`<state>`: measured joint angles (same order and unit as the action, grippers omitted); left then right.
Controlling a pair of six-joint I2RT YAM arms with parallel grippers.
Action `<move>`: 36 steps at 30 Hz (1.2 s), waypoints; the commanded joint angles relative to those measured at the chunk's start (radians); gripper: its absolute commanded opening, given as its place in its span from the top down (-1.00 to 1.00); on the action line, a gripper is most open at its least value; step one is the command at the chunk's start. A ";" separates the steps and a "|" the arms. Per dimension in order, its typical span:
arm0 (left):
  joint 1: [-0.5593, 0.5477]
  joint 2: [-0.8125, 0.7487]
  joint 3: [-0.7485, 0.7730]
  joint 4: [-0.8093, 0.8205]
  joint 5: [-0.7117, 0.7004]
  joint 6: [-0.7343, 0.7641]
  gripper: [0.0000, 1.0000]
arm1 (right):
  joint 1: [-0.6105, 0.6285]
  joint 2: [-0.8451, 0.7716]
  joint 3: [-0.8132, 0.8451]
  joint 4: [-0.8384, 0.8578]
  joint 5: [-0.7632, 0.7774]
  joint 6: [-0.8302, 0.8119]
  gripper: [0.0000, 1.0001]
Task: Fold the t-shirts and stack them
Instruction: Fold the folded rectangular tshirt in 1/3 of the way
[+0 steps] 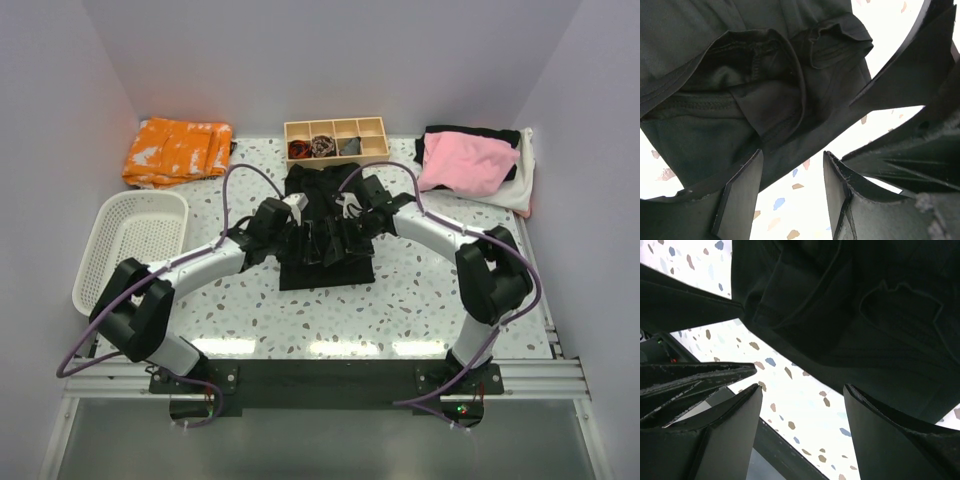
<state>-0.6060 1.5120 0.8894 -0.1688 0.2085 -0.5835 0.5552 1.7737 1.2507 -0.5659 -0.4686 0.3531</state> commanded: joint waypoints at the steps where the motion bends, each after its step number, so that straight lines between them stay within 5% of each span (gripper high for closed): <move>1: 0.000 0.002 -0.004 0.068 0.000 -0.019 -0.11 | -0.001 0.049 0.032 0.054 -0.034 0.018 -0.40; 16: 0.000 -0.007 0.039 0.029 -0.018 -0.006 -0.11 | -0.001 0.113 0.065 0.090 -0.019 0.032 -0.40; 36: 0.000 -0.059 0.025 0.025 -0.074 0.002 -0.10 | -0.001 0.222 0.271 0.083 0.199 -0.051 -0.41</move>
<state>-0.6060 1.4868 0.8959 -0.1730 0.1406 -0.5903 0.5552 1.9541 1.4467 -0.5064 -0.3172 0.3237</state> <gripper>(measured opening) 0.551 0.703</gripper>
